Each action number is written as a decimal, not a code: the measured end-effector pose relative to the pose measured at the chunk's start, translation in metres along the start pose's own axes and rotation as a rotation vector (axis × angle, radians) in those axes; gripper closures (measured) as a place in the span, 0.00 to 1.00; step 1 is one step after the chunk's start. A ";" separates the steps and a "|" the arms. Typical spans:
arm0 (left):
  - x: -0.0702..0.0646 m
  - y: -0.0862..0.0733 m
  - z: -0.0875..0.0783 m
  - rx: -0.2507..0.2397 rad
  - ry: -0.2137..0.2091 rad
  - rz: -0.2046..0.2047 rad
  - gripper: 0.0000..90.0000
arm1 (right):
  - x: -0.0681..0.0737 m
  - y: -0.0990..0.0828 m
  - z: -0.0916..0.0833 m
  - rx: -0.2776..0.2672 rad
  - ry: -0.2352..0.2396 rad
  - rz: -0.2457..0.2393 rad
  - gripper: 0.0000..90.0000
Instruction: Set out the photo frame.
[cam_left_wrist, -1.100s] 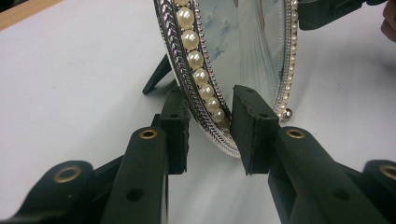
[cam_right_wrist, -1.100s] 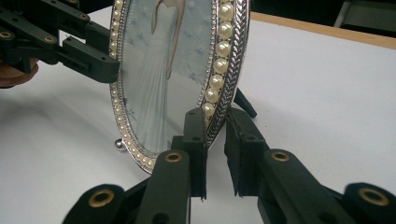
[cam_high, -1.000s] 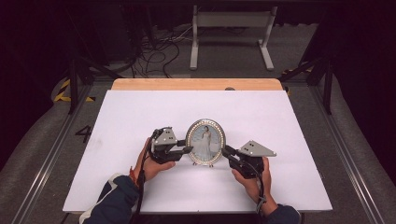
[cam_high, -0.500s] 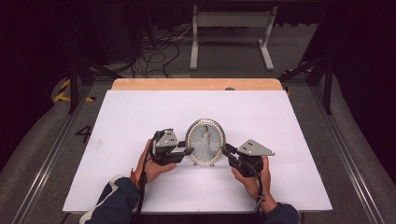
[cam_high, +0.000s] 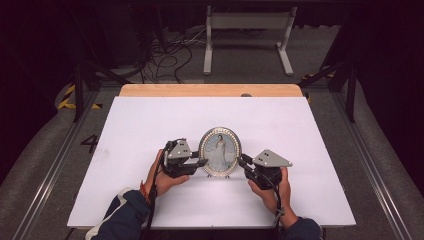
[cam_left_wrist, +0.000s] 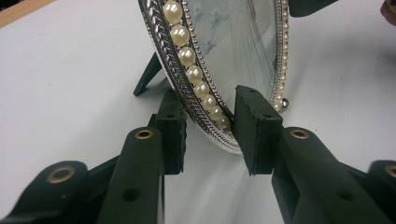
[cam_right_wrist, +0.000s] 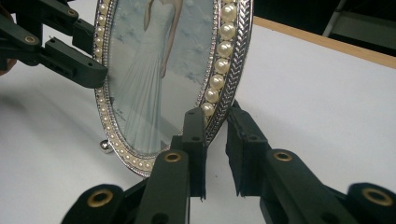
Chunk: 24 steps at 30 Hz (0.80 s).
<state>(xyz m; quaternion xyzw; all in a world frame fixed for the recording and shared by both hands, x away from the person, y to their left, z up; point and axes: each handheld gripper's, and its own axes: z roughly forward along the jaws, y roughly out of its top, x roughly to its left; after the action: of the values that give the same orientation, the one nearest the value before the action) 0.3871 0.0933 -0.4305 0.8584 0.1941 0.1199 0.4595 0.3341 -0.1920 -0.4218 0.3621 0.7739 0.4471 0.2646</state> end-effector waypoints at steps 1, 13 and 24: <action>0.000 0.000 0.000 0.001 0.002 0.002 0.73 | 0.000 0.000 0.000 0.002 -0.001 -0.004 0.84; -0.002 0.001 0.000 0.008 0.024 0.026 0.71 | 0.000 0.000 0.002 0.028 0.014 -0.030 0.81; -0.005 0.001 -0.005 0.007 0.049 0.045 0.67 | 0.000 0.001 0.002 0.046 0.031 -0.047 0.71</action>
<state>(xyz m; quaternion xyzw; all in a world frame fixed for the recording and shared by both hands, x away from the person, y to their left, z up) 0.3814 0.0942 -0.4269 0.8609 0.1866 0.1506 0.4487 0.3361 -0.1906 -0.4219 0.3429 0.7963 0.4285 0.2545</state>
